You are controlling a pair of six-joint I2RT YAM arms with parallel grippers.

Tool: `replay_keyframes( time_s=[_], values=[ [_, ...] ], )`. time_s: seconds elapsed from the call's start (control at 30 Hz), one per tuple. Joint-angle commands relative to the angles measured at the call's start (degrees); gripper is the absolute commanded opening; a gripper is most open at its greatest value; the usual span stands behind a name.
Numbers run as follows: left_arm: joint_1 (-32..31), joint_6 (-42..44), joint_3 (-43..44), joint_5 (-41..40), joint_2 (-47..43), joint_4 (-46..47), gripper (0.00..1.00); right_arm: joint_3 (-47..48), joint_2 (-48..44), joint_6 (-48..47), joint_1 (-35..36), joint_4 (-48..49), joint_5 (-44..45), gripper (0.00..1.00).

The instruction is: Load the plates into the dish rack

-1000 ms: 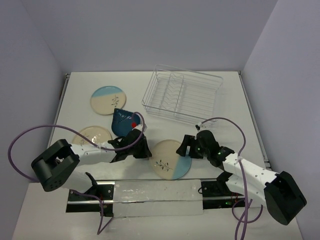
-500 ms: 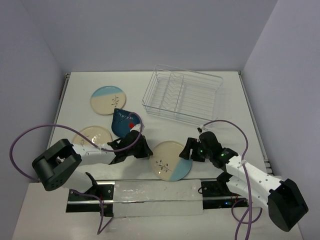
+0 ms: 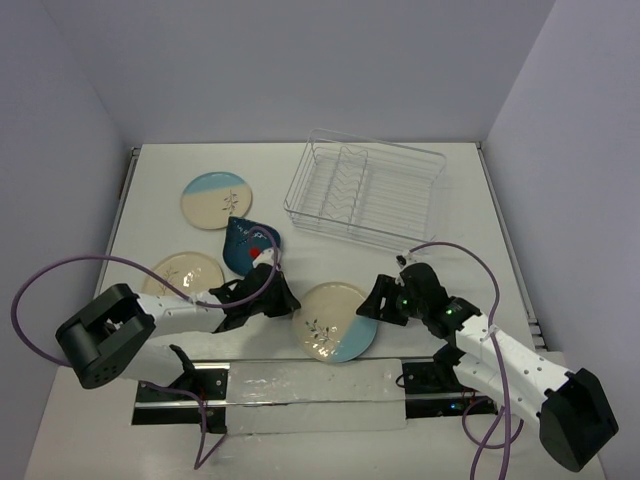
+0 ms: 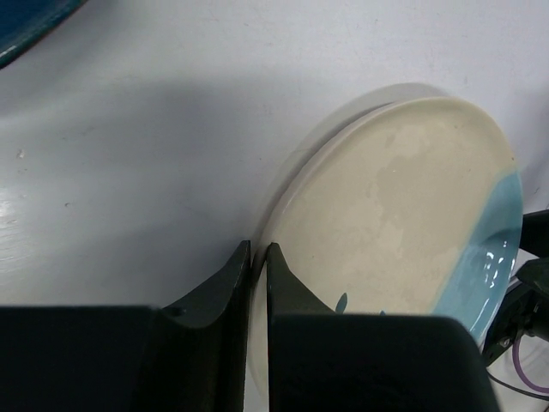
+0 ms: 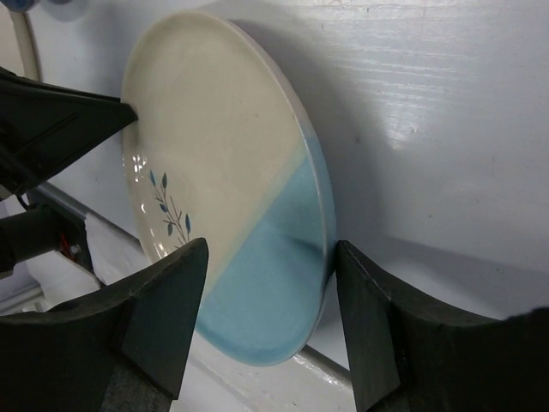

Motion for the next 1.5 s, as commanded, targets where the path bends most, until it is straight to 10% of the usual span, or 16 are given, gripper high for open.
replay_keyframes(
  time_s=[0.0, 0.77, 0.97, 1.23, 1.33, 1.4, 1.47],
  values=[
    [-1.8, -2.3, -0.6, 4.5, 0.7, 0.0, 0.0, 6.7, -2.4, 6.4, 0.6, 18.8, -12.9, 0.67],
    [-1.7, -2.2, -3.5, 2.8, -3.6, 3.3, 0.0, 4.5, 6.9, 14.1, 0.4, 30.8, -15.3, 0.61],
    [-1.7, -1.9, -3.1, 2.5, -4.0, 2.9, 0.0, 7.0, 7.4, 10.4, 1.0, 22.3, -10.6, 0.46],
    [-1.7, -0.2, 0.0, -1.6, -9.0, -0.9, 0.0, 11.1, 6.6, 3.5, 1.3, 15.6, -6.0, 0.0],
    [-1.7, 1.3, 1.5, -4.0, -12.6, -2.5, 0.23, 14.0, 5.3, 0.4, 1.3, 12.8, -3.1, 0.0],
    [-1.7, 2.5, 2.8, -7.2, -16.6, -4.4, 0.67, 16.0, 3.9, -2.1, 1.3, 12.6, -1.8, 0.0],
    [-1.7, 3.5, 4.6, -10.8, -18.9, -6.9, 0.84, 18.1, 2.7, -4.1, 1.3, 12.5, -0.9, 0.0]
  ],
)
